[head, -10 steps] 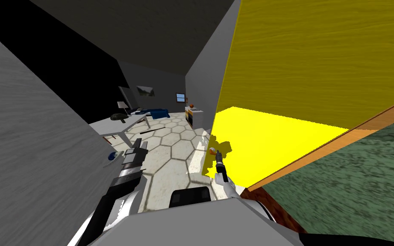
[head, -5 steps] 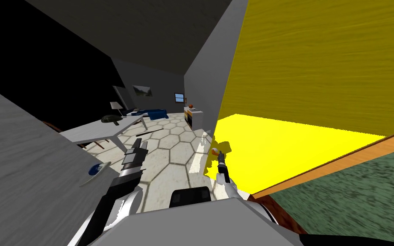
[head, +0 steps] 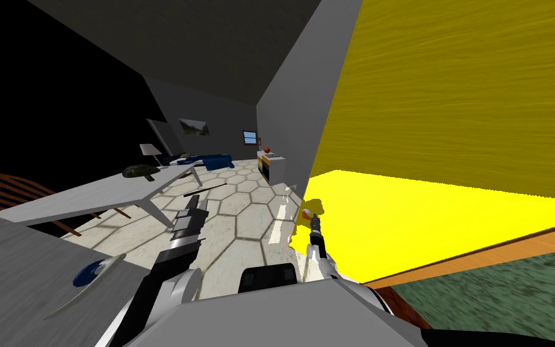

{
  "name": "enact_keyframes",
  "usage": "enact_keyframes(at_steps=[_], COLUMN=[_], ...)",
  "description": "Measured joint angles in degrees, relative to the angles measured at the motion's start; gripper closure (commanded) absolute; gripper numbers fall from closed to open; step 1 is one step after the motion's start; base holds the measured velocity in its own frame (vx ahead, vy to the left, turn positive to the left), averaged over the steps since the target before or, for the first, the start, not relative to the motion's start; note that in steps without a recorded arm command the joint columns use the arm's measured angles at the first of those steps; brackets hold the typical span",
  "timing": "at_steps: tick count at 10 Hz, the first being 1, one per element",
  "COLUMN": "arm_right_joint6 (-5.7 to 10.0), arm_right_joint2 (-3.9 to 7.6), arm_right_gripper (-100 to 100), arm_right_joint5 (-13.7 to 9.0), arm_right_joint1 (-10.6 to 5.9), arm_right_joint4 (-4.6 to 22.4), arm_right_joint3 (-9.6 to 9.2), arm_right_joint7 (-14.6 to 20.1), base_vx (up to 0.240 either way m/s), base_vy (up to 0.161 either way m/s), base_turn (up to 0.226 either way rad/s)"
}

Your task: Push the door open

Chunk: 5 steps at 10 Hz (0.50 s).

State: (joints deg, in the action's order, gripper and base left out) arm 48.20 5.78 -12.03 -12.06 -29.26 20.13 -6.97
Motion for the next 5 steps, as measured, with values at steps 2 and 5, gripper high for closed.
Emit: enact_keyframes(at_steps=[2, 5], arm_right_joint6=[-1.76, -0.96], arm_right_joint2=[-0.57, -0.01], arm_right_gripper=[100, 100], arm_right_joint5=[-0.49, -1.51], arm_right_joint1=[1.97, 1.17], arm_right_joint4=[-3.89, -1.57], arm_right_joint3=[0.82, 2.48], arm_right_joint7=[-0.56, -1.06], base_vx=[0.124, 0.2], base_vy=[0.022, 0.039], base_turn=[-0.037, -0.062])
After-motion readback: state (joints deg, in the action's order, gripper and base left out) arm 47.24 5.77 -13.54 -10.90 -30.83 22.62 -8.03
